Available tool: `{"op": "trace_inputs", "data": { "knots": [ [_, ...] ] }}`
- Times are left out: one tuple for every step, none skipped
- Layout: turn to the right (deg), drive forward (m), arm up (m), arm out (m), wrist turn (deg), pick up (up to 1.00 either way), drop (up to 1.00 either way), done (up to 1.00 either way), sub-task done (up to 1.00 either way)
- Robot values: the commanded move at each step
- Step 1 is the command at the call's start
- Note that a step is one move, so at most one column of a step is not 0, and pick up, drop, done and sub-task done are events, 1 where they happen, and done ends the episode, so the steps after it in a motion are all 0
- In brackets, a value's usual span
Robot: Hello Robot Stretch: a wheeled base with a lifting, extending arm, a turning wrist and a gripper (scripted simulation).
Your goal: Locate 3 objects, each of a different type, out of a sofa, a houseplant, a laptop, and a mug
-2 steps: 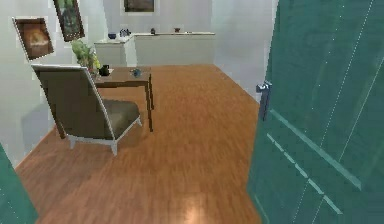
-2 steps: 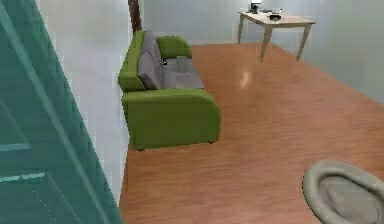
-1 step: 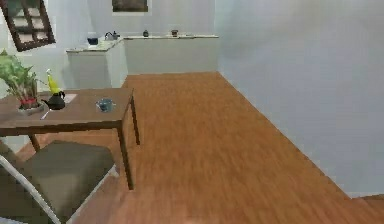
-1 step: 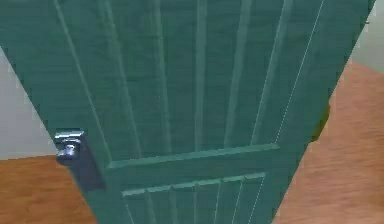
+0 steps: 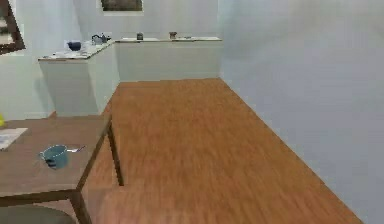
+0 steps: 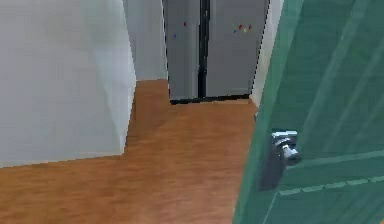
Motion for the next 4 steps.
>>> {"op": "trace_inputs", "data": {
  "knots": [
    [45.0,0.00,0.00,0.00,0.0,0.00,0.00,0.00,0.00],
    [33.0,0.00,0.00,0.00,0.0,0.00,0.00,0.00,0.00],
    [0.0,0.40,0.00,0.00,0.0,0.00,0.00,0.00,0.00],
    [45.0,0.00,0.00,0.00,0.0,0.00,0.00,0.00,0.00]
  ]
}}
